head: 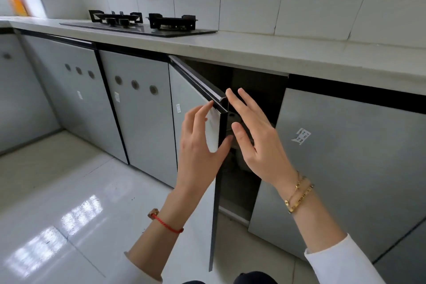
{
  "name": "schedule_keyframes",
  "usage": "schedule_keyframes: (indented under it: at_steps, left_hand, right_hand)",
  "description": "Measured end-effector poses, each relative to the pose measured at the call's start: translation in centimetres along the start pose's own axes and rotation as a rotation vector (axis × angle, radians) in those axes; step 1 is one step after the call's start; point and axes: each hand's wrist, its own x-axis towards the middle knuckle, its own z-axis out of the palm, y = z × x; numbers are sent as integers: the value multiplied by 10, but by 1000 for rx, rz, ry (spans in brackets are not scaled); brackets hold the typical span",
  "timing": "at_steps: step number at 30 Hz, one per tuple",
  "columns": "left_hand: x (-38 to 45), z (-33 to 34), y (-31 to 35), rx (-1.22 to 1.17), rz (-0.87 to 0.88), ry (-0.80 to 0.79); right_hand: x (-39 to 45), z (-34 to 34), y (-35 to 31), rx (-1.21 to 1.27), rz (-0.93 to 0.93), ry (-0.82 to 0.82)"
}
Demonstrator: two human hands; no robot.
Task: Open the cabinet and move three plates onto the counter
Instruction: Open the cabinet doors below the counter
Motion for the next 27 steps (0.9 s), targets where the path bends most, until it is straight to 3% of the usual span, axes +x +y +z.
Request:
schedule_keyframes:
  at_steps: [4, 14, 27]
  left_hand:
    - [-11, -23, -9, 32, -9, 122]
    - [-22, -83, -46, 127, 17, 250]
    - [-30, -155, -107, 299, -61, 353]
  right_hand:
    - [5, 17, -23, 47, -92, -41]
    - [37, 62, -64, 107, -388, -58]
    - [86, 158, -109, 72, -471, -131]
